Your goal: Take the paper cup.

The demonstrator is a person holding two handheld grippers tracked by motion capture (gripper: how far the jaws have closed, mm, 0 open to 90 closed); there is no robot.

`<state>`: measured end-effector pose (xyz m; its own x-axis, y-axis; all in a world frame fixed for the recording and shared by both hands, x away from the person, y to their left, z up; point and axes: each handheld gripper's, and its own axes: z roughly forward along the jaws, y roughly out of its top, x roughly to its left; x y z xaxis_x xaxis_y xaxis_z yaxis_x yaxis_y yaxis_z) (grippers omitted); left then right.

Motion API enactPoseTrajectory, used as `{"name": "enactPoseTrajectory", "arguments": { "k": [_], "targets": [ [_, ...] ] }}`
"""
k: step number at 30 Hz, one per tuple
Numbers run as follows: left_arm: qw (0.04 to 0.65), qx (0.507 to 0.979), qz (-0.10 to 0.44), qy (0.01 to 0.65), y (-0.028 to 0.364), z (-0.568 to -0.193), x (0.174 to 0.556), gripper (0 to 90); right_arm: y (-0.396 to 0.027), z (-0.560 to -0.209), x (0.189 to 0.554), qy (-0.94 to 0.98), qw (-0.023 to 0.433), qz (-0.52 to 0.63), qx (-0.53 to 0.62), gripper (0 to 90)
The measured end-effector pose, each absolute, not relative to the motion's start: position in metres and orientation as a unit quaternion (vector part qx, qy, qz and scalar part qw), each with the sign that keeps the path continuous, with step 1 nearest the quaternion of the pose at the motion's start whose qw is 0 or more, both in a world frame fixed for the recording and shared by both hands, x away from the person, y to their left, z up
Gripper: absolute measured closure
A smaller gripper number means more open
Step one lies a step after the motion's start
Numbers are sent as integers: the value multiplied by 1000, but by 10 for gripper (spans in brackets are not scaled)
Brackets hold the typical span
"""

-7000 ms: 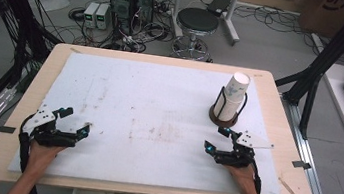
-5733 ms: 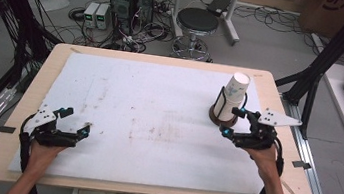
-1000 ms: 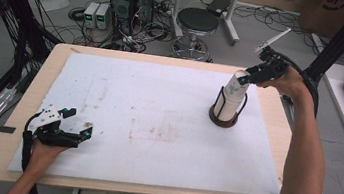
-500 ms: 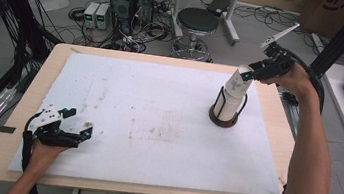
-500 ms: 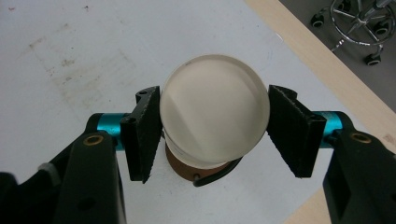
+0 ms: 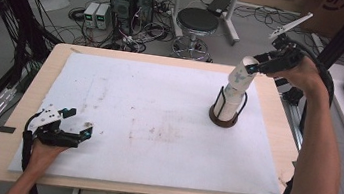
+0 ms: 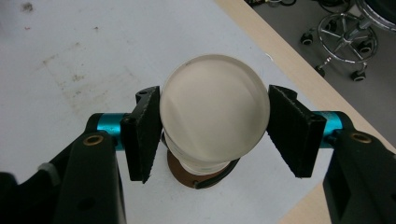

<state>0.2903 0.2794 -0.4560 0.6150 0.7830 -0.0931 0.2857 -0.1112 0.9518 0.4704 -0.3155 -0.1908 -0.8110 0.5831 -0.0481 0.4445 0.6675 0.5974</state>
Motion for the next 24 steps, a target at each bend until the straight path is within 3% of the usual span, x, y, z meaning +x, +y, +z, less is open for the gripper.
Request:
{"name": "enactPoseTrajectory", "arguments": {
  "k": [24],
  "targets": [
    [548,712,227,375,279,-456,290,18,-318,-163,449,897,142,322,267,386]
  ]
}}
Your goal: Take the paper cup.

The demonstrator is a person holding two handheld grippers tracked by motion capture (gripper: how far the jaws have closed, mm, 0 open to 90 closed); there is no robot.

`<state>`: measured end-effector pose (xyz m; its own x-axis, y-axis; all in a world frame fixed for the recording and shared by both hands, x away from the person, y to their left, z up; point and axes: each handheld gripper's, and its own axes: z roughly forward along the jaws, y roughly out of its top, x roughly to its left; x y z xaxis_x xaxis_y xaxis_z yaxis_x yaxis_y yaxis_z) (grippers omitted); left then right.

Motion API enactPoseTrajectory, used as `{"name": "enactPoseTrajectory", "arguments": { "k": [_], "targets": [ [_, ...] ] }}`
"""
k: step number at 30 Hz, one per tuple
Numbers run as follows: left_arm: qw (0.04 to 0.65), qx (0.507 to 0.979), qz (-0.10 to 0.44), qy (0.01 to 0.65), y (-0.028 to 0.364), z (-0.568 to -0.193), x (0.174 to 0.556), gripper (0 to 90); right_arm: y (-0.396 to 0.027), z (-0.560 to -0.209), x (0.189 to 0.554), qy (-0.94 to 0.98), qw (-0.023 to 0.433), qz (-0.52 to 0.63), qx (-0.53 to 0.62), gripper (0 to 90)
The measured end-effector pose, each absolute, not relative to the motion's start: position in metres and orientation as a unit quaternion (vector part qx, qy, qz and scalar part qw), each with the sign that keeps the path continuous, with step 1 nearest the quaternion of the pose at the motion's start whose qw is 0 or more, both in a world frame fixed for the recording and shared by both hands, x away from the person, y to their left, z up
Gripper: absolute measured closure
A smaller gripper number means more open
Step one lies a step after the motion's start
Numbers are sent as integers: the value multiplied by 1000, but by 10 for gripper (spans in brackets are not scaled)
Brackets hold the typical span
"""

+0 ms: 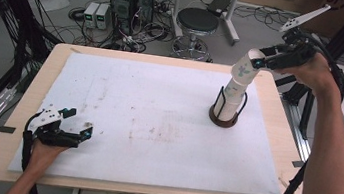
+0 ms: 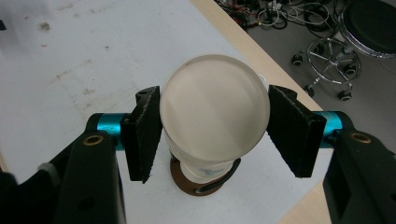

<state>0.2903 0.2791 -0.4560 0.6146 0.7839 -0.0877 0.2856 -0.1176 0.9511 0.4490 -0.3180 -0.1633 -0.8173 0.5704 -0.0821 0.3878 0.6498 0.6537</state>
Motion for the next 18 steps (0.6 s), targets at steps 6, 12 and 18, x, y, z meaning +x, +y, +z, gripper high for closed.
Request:
{"name": "enactPoseTrajectory", "arguments": {
  "k": [6,12,18],
  "targets": [
    [548,712,228,375,279,-456,290,18,-314,-160,439,898,141,330,256,386],
    [548,712,228,375,279,-456,290,18,-313,-162,428,894,136,350,243,386],
    [548,713,227,375,279,-456,290,18,-310,-167,417,893,132,363,230,386]
  ]
}}
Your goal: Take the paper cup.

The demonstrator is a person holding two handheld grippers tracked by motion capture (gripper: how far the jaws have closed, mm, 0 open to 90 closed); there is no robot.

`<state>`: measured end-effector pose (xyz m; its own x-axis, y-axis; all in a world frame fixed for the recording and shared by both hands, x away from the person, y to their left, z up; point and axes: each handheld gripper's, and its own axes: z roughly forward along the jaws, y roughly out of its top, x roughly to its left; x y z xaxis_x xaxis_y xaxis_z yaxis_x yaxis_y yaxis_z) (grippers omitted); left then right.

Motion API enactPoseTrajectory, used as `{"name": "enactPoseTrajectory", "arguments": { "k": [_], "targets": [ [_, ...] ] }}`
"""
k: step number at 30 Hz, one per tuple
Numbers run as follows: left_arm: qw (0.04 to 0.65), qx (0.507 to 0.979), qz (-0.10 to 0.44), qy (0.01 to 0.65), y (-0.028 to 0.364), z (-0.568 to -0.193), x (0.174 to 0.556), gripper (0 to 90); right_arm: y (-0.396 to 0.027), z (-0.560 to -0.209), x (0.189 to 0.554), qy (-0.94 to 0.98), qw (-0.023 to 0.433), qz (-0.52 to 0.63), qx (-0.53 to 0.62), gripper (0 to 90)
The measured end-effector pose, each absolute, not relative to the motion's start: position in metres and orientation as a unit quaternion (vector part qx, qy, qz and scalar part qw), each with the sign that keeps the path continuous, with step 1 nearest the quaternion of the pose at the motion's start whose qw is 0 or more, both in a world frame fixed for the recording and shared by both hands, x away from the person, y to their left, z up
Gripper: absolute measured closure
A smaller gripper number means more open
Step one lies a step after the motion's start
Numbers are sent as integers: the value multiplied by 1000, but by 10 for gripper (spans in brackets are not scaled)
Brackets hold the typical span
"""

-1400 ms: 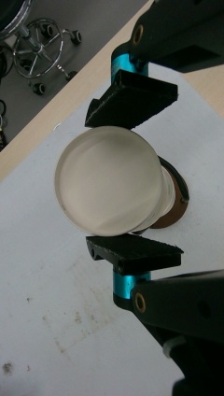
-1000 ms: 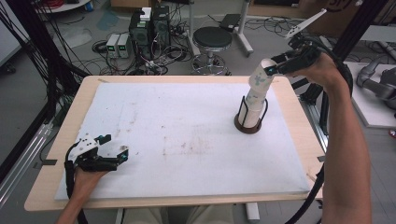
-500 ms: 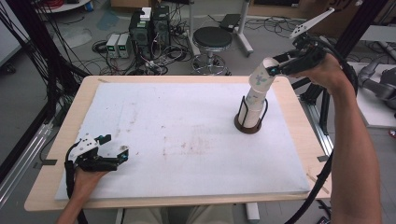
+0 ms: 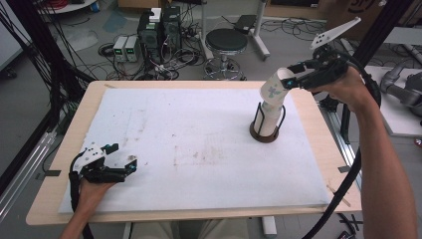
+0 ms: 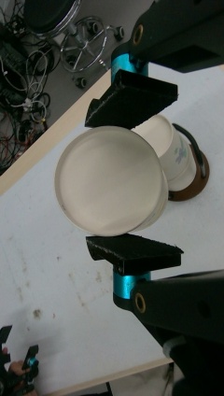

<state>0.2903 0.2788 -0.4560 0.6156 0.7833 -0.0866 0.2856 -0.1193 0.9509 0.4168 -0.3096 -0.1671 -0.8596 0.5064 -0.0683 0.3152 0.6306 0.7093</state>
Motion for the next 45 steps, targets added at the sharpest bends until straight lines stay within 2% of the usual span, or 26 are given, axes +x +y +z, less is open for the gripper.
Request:
{"name": "enactPoseTrajectory", "arguments": {
  "k": [25,45],
  "targets": [
    [548,714,224,374,278,-456,291,18,-278,-211,368,868,120,451,170,386],
    [549,715,224,371,279,-456,290,18,-256,-278,334,830,100,529,147,386]
  ]
}}
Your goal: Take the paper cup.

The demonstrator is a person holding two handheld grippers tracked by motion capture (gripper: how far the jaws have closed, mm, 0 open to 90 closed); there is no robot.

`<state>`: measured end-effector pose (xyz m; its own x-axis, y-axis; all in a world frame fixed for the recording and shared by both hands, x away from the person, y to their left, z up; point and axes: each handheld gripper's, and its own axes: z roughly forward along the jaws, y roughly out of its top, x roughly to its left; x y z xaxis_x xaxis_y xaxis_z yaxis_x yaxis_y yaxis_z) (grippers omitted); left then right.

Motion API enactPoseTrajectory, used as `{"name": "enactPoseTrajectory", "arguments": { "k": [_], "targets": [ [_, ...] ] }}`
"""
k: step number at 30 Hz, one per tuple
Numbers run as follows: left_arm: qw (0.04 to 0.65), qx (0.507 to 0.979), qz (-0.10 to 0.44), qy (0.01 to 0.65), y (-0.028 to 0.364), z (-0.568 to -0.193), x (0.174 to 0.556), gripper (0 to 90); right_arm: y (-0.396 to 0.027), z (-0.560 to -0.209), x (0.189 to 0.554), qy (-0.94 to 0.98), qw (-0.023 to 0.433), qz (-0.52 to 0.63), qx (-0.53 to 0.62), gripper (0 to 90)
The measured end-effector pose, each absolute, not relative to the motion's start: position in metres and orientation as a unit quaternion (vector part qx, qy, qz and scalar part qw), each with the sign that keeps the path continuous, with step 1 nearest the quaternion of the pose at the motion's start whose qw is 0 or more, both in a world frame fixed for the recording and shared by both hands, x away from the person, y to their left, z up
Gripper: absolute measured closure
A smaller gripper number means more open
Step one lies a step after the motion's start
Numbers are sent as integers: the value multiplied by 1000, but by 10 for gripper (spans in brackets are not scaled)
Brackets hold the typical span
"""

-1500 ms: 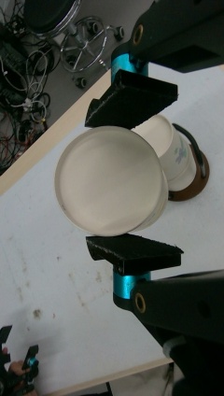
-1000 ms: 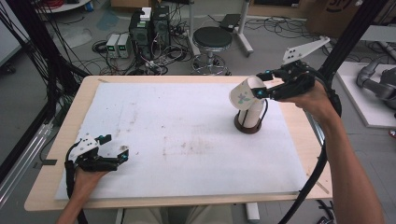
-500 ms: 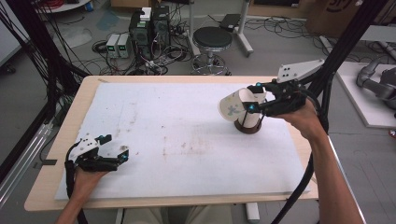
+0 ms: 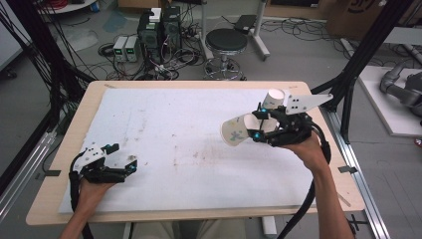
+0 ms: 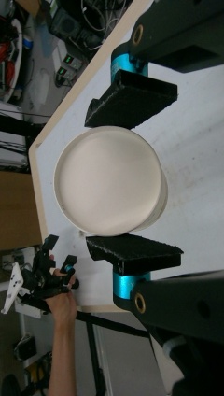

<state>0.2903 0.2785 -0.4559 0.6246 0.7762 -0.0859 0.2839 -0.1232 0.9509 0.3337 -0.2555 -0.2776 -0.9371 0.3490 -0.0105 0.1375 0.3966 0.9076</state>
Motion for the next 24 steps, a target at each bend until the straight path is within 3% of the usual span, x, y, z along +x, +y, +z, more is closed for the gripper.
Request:
{"name": "enactPoseTrajectory", "arguments": {
  "k": [14,24],
  "targets": [
    [550,714,225,369,279,-456,290,18,-230,-327,330,815,69,556,144,385],
    [552,715,222,367,280,-456,290,18,-221,-331,329,809,57,568,140,386]
  ]
}}
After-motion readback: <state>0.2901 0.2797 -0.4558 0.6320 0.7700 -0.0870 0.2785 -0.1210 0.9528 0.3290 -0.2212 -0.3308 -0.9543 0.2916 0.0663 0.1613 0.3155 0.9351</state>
